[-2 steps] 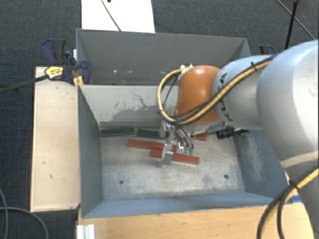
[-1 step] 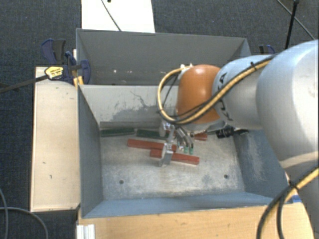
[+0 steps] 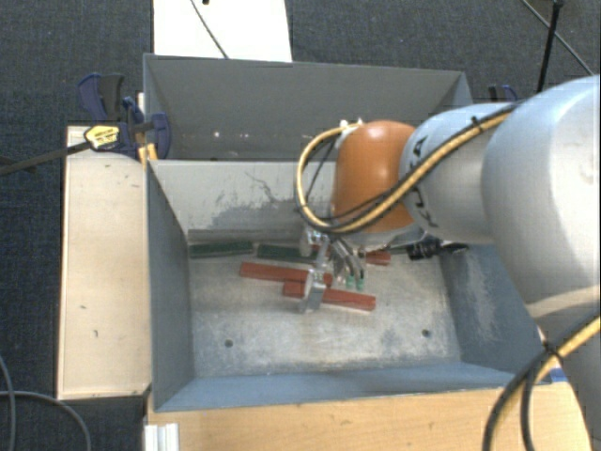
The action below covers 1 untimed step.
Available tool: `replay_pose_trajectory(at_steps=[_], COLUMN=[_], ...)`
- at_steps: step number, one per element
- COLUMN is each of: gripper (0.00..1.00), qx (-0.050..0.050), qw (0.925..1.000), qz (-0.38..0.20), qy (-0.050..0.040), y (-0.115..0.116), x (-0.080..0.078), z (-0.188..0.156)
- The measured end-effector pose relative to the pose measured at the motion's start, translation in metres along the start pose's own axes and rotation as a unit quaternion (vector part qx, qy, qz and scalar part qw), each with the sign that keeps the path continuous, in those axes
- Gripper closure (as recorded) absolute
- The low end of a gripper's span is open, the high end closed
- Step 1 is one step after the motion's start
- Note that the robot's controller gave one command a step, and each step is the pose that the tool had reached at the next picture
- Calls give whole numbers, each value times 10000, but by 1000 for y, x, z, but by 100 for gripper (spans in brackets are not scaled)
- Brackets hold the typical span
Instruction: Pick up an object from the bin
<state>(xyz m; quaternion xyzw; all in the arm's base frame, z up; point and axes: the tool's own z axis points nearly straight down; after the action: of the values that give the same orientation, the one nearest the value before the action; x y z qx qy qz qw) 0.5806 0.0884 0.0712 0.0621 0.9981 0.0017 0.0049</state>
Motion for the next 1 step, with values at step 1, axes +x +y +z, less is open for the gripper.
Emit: replay_pose_trajectory(at_steps=[1], gripper=[100], qx=[-5], qw=[10000], qz=[6], qy=[-13], y=[0], x=[-1], z=[-3])
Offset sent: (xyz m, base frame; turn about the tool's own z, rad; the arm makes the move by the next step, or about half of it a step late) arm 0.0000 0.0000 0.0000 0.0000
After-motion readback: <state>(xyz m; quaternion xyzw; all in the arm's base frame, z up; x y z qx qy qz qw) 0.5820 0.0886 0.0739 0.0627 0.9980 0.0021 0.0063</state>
